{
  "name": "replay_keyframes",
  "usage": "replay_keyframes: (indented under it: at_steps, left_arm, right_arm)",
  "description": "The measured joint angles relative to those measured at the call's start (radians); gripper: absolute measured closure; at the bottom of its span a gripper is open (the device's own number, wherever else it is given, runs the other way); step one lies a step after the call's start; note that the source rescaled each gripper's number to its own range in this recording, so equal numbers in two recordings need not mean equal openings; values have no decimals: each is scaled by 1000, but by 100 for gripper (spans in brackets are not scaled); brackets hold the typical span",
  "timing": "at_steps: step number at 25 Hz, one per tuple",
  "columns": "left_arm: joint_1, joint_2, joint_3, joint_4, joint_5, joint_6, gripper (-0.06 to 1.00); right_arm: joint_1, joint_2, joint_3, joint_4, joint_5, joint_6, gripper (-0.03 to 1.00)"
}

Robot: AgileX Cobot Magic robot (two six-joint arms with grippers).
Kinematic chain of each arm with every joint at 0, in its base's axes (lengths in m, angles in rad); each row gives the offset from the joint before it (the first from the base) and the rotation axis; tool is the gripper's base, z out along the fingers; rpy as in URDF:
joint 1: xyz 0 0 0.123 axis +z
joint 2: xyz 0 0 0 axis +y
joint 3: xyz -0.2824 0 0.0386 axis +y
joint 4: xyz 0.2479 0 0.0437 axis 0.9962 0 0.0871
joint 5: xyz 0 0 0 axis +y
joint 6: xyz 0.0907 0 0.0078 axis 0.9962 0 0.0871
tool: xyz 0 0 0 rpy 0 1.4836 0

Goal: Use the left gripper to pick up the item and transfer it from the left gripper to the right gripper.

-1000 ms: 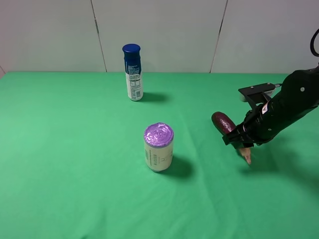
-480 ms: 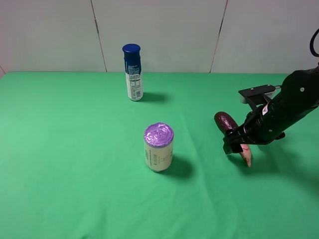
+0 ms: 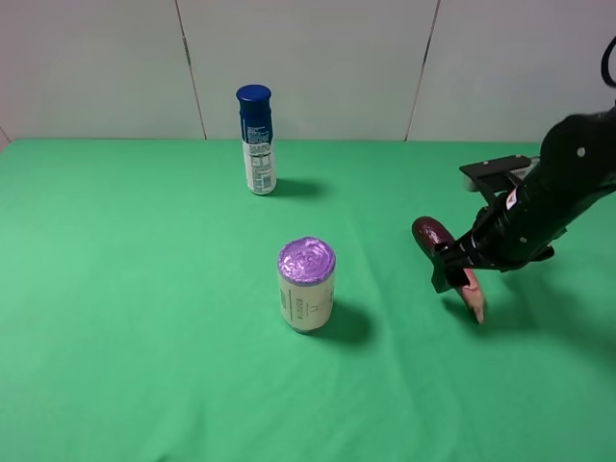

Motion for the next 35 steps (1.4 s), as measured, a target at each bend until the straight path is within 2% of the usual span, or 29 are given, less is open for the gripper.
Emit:
replay_keyframes:
  at_steps: [7, 19, 25, 35]
  left_arm:
    - [0, 0, 0, 0, 0, 0, -3]
    - [0, 0, 0, 0, 0, 0, -3]
    - [0, 0, 0, 0, 0, 0, -3]
    - [0, 0, 0, 0, 0, 0, -3]
  right_arm:
    - [0, -56, -71, 10, 190, 1, -3]
    - [0, -465, -75, 74, 453, 2, -3]
    - [0, -656, -63, 113, 510, 3, -3]
    - [0, -1152, 143, 117, 541, 3, -3]
